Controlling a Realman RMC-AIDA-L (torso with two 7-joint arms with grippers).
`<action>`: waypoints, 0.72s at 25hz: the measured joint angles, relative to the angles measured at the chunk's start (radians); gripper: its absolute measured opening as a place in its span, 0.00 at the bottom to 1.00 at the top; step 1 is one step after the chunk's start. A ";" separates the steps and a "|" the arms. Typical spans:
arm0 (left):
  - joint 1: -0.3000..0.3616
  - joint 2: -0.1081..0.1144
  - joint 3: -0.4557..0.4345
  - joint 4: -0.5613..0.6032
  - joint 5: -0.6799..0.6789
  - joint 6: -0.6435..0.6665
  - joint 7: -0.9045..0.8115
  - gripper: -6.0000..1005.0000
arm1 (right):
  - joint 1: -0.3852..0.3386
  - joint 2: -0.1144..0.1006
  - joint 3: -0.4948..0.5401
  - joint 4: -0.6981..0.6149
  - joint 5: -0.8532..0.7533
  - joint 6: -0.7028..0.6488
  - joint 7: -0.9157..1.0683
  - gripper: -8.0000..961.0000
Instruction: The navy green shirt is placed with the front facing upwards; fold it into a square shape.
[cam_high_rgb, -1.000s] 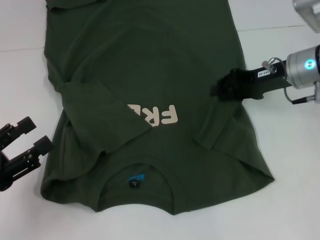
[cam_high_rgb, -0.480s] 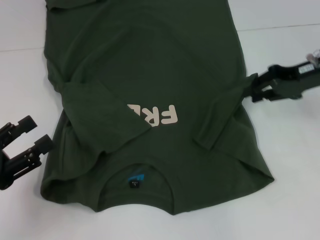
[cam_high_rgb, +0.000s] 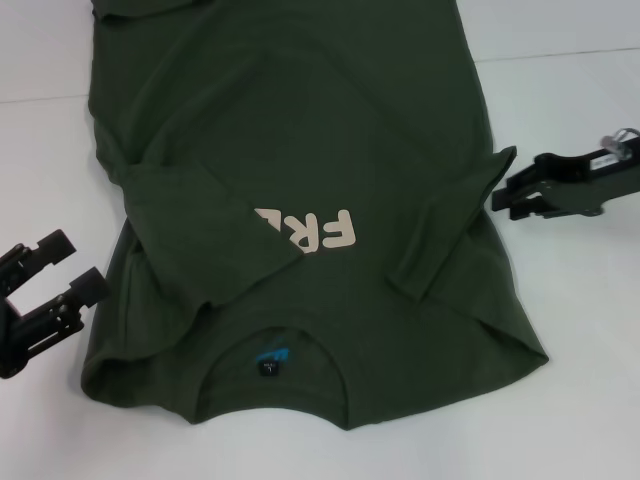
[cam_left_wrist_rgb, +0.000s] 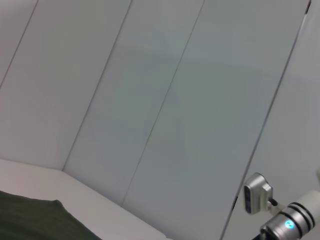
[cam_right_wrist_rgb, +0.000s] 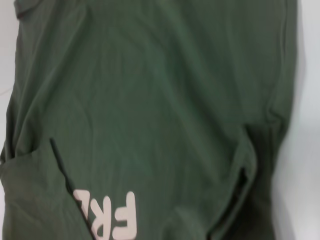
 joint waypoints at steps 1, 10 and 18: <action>0.000 0.000 0.000 0.000 0.000 0.000 0.000 0.84 | 0.004 0.008 0.000 0.007 0.001 0.022 -0.005 0.33; 0.005 0.000 0.000 0.001 0.000 0.001 -0.001 0.84 | 0.071 0.048 0.000 0.137 0.035 0.178 -0.071 0.33; 0.006 0.000 -0.001 0.002 0.000 0.001 -0.001 0.84 | 0.085 0.088 -0.001 0.151 0.165 0.251 -0.158 0.34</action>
